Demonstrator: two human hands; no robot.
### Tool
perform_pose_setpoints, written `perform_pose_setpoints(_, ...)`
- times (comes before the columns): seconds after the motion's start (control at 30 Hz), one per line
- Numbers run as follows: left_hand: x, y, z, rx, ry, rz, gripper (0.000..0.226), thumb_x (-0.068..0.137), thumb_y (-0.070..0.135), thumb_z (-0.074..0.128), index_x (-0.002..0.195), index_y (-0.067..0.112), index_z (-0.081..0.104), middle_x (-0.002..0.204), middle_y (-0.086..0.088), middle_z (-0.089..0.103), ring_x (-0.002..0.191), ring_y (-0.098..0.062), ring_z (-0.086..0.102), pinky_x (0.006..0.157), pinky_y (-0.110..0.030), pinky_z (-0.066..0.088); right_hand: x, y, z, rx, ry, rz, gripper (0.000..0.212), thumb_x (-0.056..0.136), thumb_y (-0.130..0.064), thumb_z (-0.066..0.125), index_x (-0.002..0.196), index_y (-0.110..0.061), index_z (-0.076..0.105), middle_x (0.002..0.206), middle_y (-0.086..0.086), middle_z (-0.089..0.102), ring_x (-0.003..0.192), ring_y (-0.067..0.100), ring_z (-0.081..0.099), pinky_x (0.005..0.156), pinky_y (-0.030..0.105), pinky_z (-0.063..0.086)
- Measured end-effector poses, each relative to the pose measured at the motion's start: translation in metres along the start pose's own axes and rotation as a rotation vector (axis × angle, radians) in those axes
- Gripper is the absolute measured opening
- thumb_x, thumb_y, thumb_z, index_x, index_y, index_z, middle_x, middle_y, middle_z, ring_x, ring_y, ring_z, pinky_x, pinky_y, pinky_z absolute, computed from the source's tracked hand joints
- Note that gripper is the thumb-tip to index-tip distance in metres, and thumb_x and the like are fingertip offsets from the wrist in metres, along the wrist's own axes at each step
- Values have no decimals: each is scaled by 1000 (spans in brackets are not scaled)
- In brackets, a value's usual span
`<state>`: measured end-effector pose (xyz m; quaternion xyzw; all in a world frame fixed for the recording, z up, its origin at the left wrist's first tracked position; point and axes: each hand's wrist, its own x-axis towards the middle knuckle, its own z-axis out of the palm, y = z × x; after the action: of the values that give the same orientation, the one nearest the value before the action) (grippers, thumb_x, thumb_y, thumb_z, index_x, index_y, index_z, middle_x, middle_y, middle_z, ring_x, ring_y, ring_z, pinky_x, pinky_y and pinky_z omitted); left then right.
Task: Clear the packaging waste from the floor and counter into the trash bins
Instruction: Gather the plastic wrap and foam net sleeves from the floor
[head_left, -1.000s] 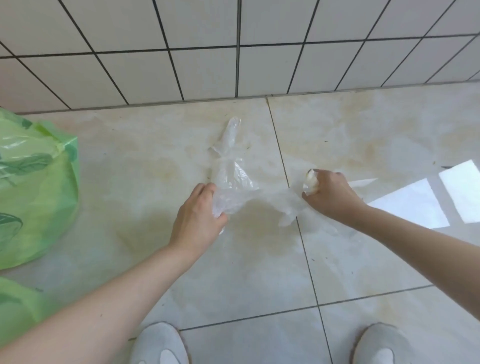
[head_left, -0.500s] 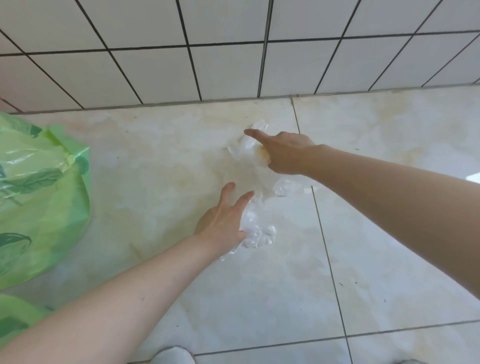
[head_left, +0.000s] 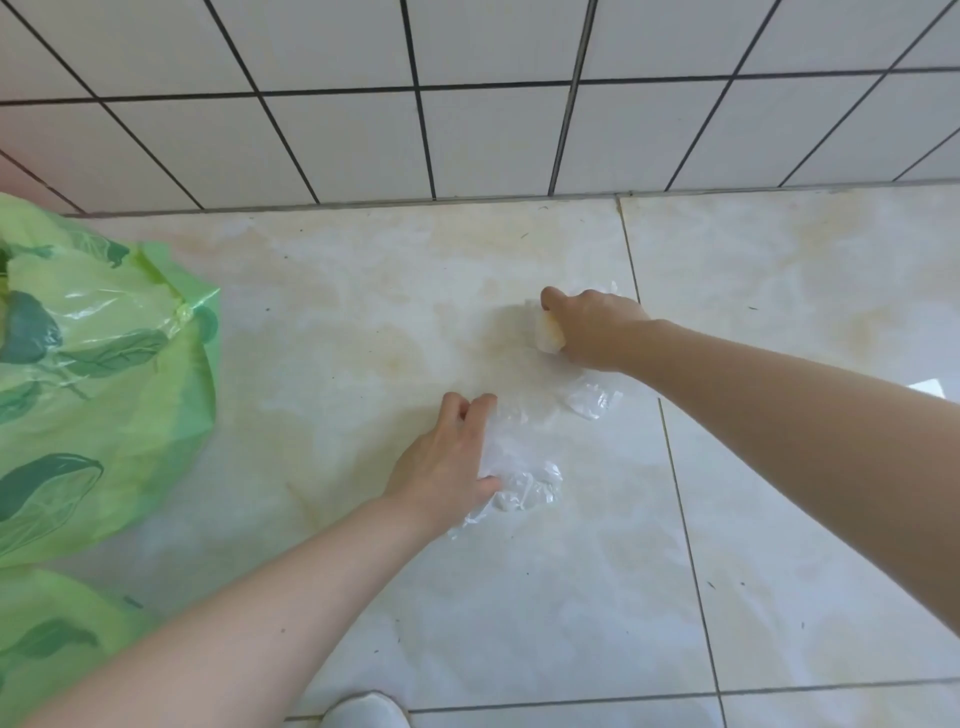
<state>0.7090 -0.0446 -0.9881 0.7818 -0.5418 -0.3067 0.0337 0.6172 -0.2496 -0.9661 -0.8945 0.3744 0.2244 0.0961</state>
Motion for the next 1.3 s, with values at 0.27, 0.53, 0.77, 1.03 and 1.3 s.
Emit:
perform_pose_setpoints(0.27, -6, -19, -1, -54, -2, -92, 55, 81, 42, 65, 128, 33, 37, 102, 4, 43, 89, -27, 59, 75, -37, 51, -25, 8, 14, -36, 4, -2, 33, 88, -13, 48, 121, -18, 46, 102, 6, 52, 88, 29, 56, 65, 32, 39)
perform_pose_setpoints(0.53, -22, -20, -12, -90, 100, -169, 17, 82, 18, 61, 88, 16, 45, 96, -3, 42, 89, -32, 58, 71, -34, 45, -73, -2, 8, 135, 46, -61, 24, 82, -21, 57, 105, -14, 54, 106, 6, 47, 86, 32, 57, 67, 34, 45)
perform_pose_setpoints(0.77, -50, -33, -49, -131, 186, -277, 32, 70, 10, 62, 66, 19, 31, 78, -7, 51, 83, -34, 55, 58, -33, 34, -99, -48, -11, 470, 106, -11, 21, 80, -22, 56, 100, -15, 53, 91, 8, 60, 89, 32, 60, 70, 37, 53)
perform_pose_setpoints(1.03, -86, -42, -106, -611, 413, -401, 34, 65, 23, 64, 95, 10, 57, 90, -9, 64, 82, -30, 61, 67, -34, 50, -124, -110, -61, 889, 93, -64, 43, 82, -40, 59, 112, -16, 41, 99, 1, 56, 79, 16, 56, 60, 29, 45)
perform_pose_setpoints(1.3, -134, -63, -209, -716, 615, -286, 22, 87, 25, 62, 108, 18, 63, 96, 0, 66, 74, -14, 59, 61, -24, 45, -121, -188, -128, 1387, -196, -156, 77, 56, -56, 64, 120, -19, 47, 120, 8, 62, 107, 30, 63, 93, 39, 44)
